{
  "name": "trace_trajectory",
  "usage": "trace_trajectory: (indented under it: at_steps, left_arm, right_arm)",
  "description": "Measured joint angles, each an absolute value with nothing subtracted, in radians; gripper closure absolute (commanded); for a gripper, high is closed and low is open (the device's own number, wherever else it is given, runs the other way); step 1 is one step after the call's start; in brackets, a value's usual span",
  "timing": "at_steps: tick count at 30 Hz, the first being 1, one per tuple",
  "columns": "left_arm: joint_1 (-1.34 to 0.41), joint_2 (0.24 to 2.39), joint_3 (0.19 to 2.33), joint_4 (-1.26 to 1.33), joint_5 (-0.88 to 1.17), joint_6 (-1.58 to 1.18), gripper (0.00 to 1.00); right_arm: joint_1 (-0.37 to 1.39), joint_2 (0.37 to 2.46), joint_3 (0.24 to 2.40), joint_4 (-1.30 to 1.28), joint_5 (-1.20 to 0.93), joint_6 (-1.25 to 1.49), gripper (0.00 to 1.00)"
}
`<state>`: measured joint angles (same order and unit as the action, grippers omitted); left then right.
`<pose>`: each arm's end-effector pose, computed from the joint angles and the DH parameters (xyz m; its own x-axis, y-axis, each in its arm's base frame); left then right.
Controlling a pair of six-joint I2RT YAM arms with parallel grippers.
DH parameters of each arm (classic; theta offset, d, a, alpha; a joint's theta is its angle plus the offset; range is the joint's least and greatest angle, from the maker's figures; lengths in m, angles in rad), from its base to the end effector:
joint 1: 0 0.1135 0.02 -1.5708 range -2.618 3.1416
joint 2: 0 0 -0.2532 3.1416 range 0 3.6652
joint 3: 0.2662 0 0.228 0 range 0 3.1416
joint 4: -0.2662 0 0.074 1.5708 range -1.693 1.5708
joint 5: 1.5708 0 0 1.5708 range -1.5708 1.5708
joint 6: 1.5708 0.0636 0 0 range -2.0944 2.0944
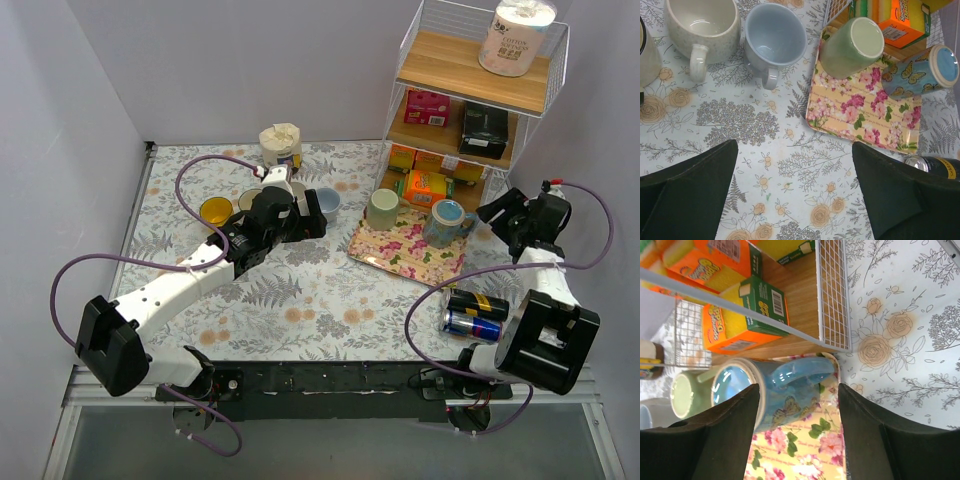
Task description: Turn the mug right side up
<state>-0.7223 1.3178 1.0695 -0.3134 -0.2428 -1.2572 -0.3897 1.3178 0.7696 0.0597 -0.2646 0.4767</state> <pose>0.2348 -0.1865 0.2904 -0.5885 -0.7121 -0.3829 -0.2293 0.6011 -0.7656 0.2794 -0.0968 0.2317 -0.3155 0.6084 -0.7283 0.3352 0.7894 0.5142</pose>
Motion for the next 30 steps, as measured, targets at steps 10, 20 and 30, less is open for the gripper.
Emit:
trace_trajectory:
  at_steps: [10, 20, 30]
  left_arm:
    - [-0.722, 1.340, 1.069, -0.314, -0.235, -1.253, 0.02]
    - [-0.722, 1.340, 1.069, -0.314, -0.237, -1.258, 0.02]
    - [-0.722, 1.339, 1.069, -0.314, -0.245, -1.263, 0.02]
  right_arm:
    - [-0.332, 1.390, 0.769, 0.111, -0.170, 0.763, 0.29]
    - [-0.149, 1.456, 0.842, 0.022, 0.097, 0.986, 0.30]
    - [-0.121, 1.497, 0.922, -0.159, 0.261, 1.118, 0.32]
